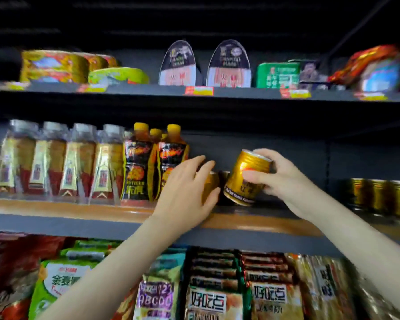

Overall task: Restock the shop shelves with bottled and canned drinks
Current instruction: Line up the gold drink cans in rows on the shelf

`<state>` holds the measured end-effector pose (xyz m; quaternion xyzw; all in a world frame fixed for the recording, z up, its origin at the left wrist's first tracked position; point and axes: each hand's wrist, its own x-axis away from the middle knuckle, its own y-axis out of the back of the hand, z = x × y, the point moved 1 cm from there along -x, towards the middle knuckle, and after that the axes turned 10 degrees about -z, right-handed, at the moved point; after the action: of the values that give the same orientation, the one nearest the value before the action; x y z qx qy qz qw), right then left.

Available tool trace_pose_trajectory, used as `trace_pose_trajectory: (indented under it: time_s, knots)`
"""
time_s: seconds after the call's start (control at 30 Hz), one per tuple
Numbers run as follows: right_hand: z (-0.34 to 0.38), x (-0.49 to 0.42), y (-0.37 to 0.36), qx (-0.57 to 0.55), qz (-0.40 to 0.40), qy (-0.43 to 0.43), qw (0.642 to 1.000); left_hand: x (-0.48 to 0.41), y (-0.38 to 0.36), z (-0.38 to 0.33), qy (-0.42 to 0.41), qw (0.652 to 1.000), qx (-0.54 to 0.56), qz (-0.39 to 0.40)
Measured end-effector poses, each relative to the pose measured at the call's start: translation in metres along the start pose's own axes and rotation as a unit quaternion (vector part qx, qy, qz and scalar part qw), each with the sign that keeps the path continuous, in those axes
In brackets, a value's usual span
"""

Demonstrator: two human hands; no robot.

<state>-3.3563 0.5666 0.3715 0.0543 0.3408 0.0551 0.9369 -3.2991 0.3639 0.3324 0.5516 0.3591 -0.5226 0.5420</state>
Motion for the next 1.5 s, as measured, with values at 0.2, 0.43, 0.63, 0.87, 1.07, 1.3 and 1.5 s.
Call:
trace_pose_trajectory:
  time_s: [0.2, 0.43, 0.63, 0.87, 1.07, 1.3, 1.5]
  knots:
    - [-0.018, -0.02, -0.011, 0.053, 0.084, -0.093, 0.991, -0.011, -0.024, 0.0, 0.017, 0.997, -0.007, 0.072]
    - [-0.014, -0.027, -0.008, 0.164, 0.188, -0.081, 0.965, -0.01, -0.027, 0.001, 0.018, 0.997, 0.014, 0.074]
    - [-0.017, -0.033, 0.0, 0.249, 0.175, -0.054, 0.951, -0.016, -0.022, 0.01, 0.028, 0.99, 0.054, 0.128]
    - [-0.018, -0.027, -0.012, 0.312, 0.107, -0.014, 0.944, -0.019, -0.021, -0.002, 0.04, 0.992, 0.008, 0.116]
    - [-0.001, 0.002, 0.01, 0.444, 0.023, 0.11, 0.889, -0.02, -0.038, -0.037, -0.01, 1.0, 0.017, -0.006]
    - [-0.002, 0.059, 0.101, 0.49, -0.123, 0.239, 0.83, -0.023, -0.054, -0.156, -0.026, 0.994, 0.105, -0.03]
    - [-0.02, 0.096, 0.222, 0.478, -0.245, 0.311, 0.784, -0.036, -0.081, -0.269, -0.044, 0.978, 0.181, -0.089]
